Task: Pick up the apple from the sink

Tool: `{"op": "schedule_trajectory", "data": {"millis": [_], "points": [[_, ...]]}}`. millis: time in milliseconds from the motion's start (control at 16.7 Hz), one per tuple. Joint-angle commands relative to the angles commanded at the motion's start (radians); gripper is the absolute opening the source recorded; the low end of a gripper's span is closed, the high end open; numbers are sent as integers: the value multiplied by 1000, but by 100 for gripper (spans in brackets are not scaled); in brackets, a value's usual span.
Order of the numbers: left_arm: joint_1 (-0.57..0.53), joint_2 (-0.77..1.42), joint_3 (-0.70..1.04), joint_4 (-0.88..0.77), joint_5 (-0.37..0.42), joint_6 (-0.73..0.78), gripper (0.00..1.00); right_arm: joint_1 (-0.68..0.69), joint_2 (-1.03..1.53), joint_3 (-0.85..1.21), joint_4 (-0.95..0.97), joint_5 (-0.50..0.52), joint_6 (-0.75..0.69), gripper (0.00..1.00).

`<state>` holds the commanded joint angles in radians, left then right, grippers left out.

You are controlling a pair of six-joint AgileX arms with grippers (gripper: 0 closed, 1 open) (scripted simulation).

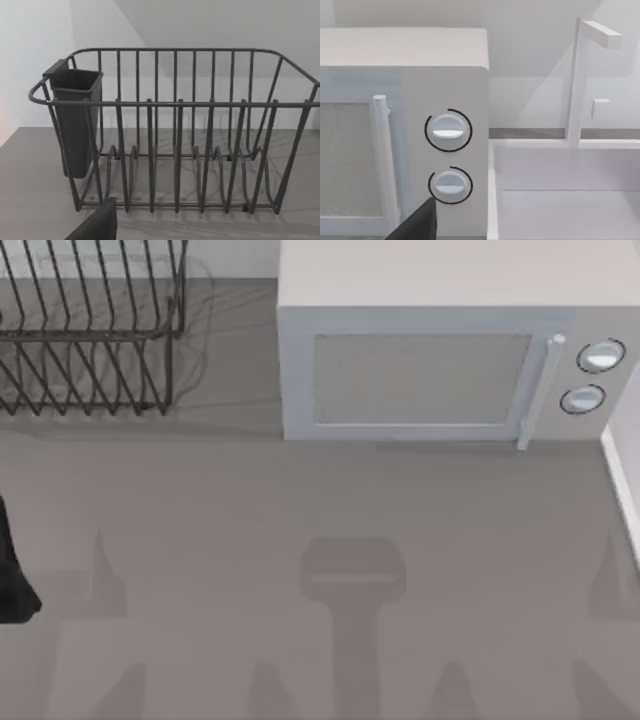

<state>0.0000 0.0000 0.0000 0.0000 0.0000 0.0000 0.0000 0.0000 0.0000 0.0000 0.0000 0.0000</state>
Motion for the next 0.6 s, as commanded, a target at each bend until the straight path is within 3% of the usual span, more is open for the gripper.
{"op": "schedule_trajectory", "data": {"millis": [600], "points": [[0, 0, 0, 0, 0, 0, 100, -20, 104, 99, -67, 0, -18, 100]]}}
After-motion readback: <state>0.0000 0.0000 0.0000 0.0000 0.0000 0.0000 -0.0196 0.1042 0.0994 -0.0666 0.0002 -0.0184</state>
